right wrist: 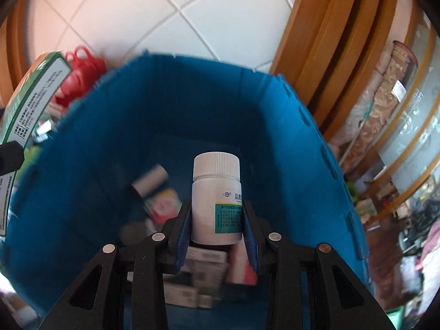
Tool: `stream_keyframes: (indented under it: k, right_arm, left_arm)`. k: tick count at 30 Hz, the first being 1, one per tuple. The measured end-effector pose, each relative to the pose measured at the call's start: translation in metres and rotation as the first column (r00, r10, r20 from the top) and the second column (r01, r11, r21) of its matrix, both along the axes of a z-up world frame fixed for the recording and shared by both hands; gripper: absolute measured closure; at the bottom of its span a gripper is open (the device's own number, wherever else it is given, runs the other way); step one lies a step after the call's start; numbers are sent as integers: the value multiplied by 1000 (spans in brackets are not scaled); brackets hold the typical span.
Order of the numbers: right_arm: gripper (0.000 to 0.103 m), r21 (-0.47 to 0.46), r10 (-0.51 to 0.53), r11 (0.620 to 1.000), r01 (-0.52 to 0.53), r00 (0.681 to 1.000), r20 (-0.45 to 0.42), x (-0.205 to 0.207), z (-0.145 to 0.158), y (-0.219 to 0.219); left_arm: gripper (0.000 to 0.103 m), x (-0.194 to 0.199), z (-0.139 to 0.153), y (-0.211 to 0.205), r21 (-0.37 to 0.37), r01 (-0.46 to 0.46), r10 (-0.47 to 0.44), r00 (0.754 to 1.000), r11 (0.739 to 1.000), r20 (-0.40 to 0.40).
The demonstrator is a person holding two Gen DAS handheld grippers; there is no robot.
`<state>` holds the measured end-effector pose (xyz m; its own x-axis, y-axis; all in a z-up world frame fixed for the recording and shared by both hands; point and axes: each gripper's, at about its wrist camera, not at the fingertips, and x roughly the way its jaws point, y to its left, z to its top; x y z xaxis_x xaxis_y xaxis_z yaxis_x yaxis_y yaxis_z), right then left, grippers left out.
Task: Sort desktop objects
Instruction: 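Carry the Bulufen box and pill bottle over the blue crate with both tools, then open both tools to drop the box and bottle into the crate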
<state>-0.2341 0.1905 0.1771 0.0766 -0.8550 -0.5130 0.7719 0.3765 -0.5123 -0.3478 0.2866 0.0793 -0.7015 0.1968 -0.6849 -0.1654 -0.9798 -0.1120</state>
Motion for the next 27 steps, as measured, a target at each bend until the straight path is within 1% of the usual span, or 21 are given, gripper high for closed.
stream_keyframes:
  k: [2,4,6,9,11,13,14,16,17,19,22,25,27]
  right_arm:
    - [69,30,-4,1000,5,999,-51,-17,-8,-16]
    - [69,48,0,999,4,995,-95,-30,-14,-26]
    - [69,41,33,999,-27,989,-142,-42,-16,-32]
    - [69,21,71,997,-68,978,-195,-54,-15,-42]
    - [69,20,112,994,-111,972,-206,-57,-14,-48]
    - [69,28,130,992,-127,969,-209,-59,-12,-56]
    - [69,37,135,991,-130,969,-208,-60,-12,-59]
    - [69,88,156,986,-142,969,-190,-61,-12,-64]
    - [69,96,180,982,-165,965,-190,-60,-12,-63]
    - [69,114,206,976,-185,954,-219,-58,-17,-63]
    - [69,138,260,963,-231,929,-263,-53,-24,-63]
    - [69,185,287,953,-240,913,-291,-49,-29,-66]
    - [69,192,297,950,-246,901,-317,-48,-33,-66]
  left_arm:
    - [16,-17,-15,27,-23,25,-24,997,999,80]
    - [16,-29,-33,50,-46,52,-44,986,998,163]
    - [16,-38,-50,69,-85,82,-60,969,993,238]
    - [16,-44,-66,86,-151,98,-49,953,984,299]
    - [16,-47,-67,86,-144,94,-46,950,985,308]
    - [16,-47,-69,88,-164,83,-30,952,983,305]
    - [16,-47,-71,90,-167,85,-29,950,982,312]
    - [16,-47,-77,91,-178,90,-25,940,980,340]
    - [16,-48,-77,94,-180,91,-24,938,980,345]
    - [16,-51,-78,99,-190,81,-10,936,978,351]
    - [16,-53,-81,102,-193,89,-10,927,977,375]
    - [16,-56,-84,101,-186,88,-7,916,979,400]
    - [16,-58,-85,99,-175,92,-10,907,980,420]
